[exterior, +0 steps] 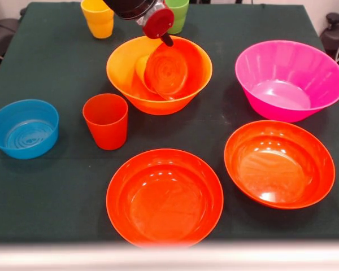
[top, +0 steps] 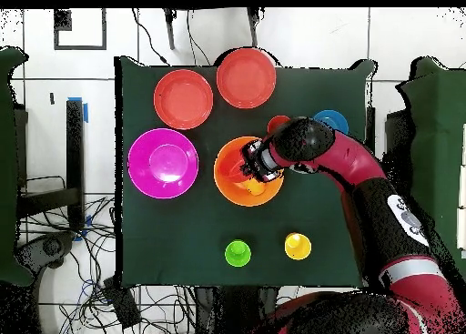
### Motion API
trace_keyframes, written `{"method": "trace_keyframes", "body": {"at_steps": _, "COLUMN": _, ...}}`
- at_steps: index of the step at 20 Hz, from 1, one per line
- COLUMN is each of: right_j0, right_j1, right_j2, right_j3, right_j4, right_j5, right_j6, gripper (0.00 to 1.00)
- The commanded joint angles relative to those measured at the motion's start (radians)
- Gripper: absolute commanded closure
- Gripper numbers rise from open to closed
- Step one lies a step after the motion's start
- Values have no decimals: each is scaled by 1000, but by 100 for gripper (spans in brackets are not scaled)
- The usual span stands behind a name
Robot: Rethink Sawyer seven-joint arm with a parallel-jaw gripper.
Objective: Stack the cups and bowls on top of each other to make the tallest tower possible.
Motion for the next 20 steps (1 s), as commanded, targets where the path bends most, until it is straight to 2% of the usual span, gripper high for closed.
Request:
{"method": "trace_keyframes", "body": {"at_steps": 1, "right_j0": 43, "right_j1": 25, "right_j2": 54, "right_j3": -5, "right_j4": -90, "right_j5": 11, "right_j6": -188, "gripper": 100}}
{"method": "trace_keyframes", "body": {"at_steps": 7, "right_j0": 40, "right_j1": 32, "right_j2": 58, "right_j3": -35, "right_j4": -106, "right_j5": 18, "right_j6": -215, "gripper": 100}}
{"method": "trace_keyframes", "body": {"at_steps": 10, "right_j0": 21, "right_j1": 31, "right_j2": 81, "right_j3": -38, "right_j4": -93, "right_j5": 39, "right_j6": -243, "gripper": 100}}
{"method": "trace_keyframes", "body": {"at_steps": 14, "right_j0": -82, "right_j1": 36, "right_j2": 194, "right_j3": 9, "right_j4": -12, "right_j5": 71, "right_j6": -337, "gripper": 100}}
{"method": "trace_keyframes", "body": {"at_steps": 16, "right_j0": -107, "right_j1": 45, "right_j2": 224, "right_j3": -11, "right_j4": 1, "right_j5": 121, "right_j6": -352, "gripper": 100}}
{"method": "trace_keyframes", "body": {"at_steps": 20, "right_j0": -105, "right_j1": 68, "right_j2": 239, "right_j3": -110, "right_j4": -3, "right_j5": 247, "right_j6": -330, "gripper": 100}}
